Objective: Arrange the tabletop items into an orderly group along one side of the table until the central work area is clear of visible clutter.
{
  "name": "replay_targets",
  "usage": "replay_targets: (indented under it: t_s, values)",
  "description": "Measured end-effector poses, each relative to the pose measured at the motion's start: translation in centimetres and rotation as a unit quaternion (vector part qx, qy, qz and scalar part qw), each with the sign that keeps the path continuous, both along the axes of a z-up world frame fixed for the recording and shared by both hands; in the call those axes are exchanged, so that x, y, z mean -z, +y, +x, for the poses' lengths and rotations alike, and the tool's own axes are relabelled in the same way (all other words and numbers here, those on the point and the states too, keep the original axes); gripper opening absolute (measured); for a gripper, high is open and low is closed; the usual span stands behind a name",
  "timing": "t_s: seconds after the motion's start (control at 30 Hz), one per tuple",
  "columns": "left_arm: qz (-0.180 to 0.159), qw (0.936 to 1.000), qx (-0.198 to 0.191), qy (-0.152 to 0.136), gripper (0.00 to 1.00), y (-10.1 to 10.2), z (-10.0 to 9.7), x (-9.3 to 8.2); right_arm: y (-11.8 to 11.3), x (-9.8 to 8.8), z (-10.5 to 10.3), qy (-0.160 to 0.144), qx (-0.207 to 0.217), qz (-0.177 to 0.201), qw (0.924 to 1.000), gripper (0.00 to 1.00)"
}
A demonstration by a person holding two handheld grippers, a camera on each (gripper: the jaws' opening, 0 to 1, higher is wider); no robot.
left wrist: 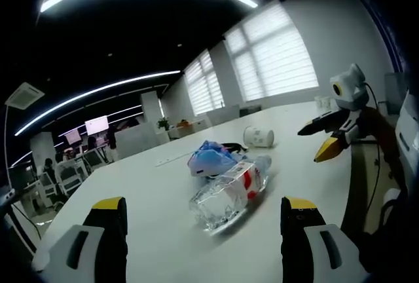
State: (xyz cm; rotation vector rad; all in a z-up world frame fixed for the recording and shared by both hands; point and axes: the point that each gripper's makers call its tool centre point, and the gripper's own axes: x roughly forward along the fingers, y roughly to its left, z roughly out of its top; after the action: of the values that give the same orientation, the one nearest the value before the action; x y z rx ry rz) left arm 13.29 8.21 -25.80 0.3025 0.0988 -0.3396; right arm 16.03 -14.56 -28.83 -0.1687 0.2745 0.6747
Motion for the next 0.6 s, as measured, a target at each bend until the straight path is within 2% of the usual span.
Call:
replay_targets:
  t_s: [0.6]
  values:
    - [-0.003, 1.0000, 0.006, 0.002, 0.97, -0.60, 0.48, 0.26, 0.55, 0.01, -0.02, -0.003, -0.010, 0.010, 0.9999, 0.80]
